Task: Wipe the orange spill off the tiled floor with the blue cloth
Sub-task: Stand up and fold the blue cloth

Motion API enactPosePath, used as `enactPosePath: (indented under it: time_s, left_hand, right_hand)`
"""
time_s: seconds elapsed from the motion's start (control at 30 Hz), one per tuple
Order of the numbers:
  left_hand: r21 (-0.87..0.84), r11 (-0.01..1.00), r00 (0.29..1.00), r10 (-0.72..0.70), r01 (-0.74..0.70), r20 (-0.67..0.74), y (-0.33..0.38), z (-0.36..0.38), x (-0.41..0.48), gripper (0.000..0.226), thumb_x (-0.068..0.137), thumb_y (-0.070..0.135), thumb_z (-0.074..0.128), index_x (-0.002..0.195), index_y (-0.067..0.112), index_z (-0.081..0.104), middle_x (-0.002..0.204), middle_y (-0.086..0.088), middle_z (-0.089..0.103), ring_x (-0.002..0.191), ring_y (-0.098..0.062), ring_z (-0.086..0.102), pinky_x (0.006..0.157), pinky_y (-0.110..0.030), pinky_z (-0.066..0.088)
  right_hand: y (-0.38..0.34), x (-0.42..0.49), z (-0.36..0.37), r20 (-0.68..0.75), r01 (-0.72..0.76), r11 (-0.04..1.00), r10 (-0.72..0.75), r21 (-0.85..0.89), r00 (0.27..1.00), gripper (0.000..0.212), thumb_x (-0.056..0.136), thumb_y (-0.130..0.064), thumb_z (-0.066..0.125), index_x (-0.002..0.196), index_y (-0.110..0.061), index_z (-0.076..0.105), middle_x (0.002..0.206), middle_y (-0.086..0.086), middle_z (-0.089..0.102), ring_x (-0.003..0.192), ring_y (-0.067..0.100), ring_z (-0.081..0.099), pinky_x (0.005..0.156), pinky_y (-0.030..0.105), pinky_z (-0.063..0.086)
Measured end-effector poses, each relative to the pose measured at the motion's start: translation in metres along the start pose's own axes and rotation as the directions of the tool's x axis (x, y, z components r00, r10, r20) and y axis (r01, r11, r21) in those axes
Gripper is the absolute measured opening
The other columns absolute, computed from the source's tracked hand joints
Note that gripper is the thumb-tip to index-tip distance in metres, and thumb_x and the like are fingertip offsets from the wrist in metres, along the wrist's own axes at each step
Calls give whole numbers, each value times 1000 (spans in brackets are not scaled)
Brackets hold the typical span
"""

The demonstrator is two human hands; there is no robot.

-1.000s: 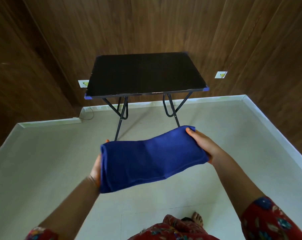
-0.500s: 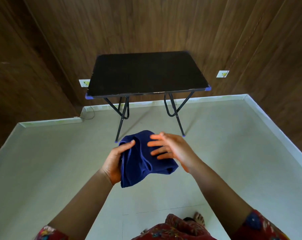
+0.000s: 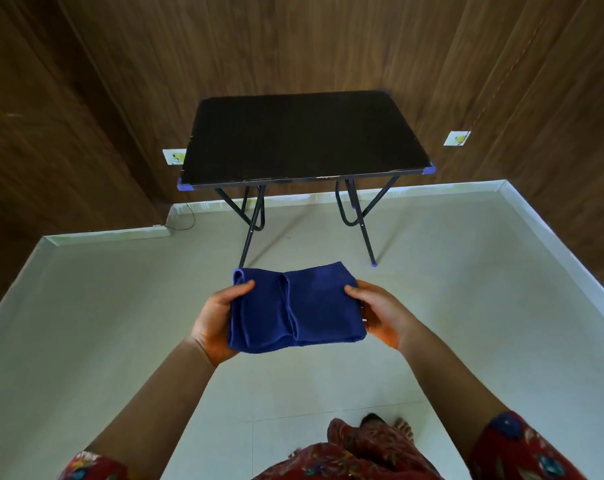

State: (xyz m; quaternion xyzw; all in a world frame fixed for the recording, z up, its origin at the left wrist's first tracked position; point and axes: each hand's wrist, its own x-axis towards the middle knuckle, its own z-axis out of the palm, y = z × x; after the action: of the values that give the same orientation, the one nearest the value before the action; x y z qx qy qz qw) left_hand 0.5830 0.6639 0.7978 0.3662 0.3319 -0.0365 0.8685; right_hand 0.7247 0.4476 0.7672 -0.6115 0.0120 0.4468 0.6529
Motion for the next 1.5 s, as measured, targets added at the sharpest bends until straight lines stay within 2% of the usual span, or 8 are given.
enactPosePath:
  time_s: [0.27,0.37,0.47,0.63,0.77,0.93,1.23,1.5]
  left_hand:
    - [18,998,997,-64,65,-49,4,-2,31,34,97,26,43,122,12,61,124,-12,66,112,-32,61,92,-47,47]
    - [-6,995,995,-98,98,3,3,15,50,47,95,46,42,131,22,58,134,-10,59,121,-33,55,98,-50,44]
    - [-117,980,985,-154,162,76,8,40,69,74,80,75,43,134,26,56,135,-10,59,122,-36,55,100,-54,43]
    - [-178,982,993,-40,59,112,38,74,101,67,88,62,42,116,7,70,121,-19,66,100,-34,68,92,-47,45]
    - [-162,986,997,24,-36,-78,70,85,139,35,93,37,48,107,11,67,95,-13,74,87,-31,67,79,-41,46]
    - [-74,997,984,-36,23,-175,97,101,181,29,94,37,51,106,14,65,90,-11,75,89,-30,64,78,-40,48]
    - [26,982,934,-167,185,-315,105,106,237,22,92,23,59,108,8,59,105,-15,66,90,-31,63,68,-39,50]
    - [85,991,954,-73,102,-292,155,110,321,21,95,6,48,112,10,59,111,-11,65,99,-29,62,75,-40,51]
  right_hand:
    - [-29,7,5,-193,133,948,-194,-290,962,19,100,-21,48,97,-28,65,101,-2,71,95,16,66,78,34,54]
    - [-54,16,12,-161,221,736,-410,-640,898,16,97,-20,50,95,-8,60,90,14,66,85,30,61,71,33,43]
    - [-69,24,33,13,329,581,-480,-744,877,18,96,-31,54,101,-17,64,87,2,69,84,22,64,73,34,47]
    - [-99,54,40,131,319,884,-292,-342,948,28,103,-35,38,119,-31,61,105,0,72,85,21,72,65,27,55]
    - [-133,110,-2,-141,297,846,-393,-443,909,19,102,-38,41,109,-35,59,108,-9,69,89,10,65,80,30,52]
    - [-142,151,-15,13,21,946,-18,-322,1000,21,95,-40,57,109,-24,60,105,-6,66,93,14,65,66,22,52]
    - [-147,221,-40,-5,-80,991,80,-107,997,23,93,-15,58,116,-14,55,114,8,65,101,24,64,72,34,54]
    - [-184,307,-49,-47,-40,999,39,-2,998,28,94,-13,55,122,-13,54,118,7,65,104,25,64,72,34,53]
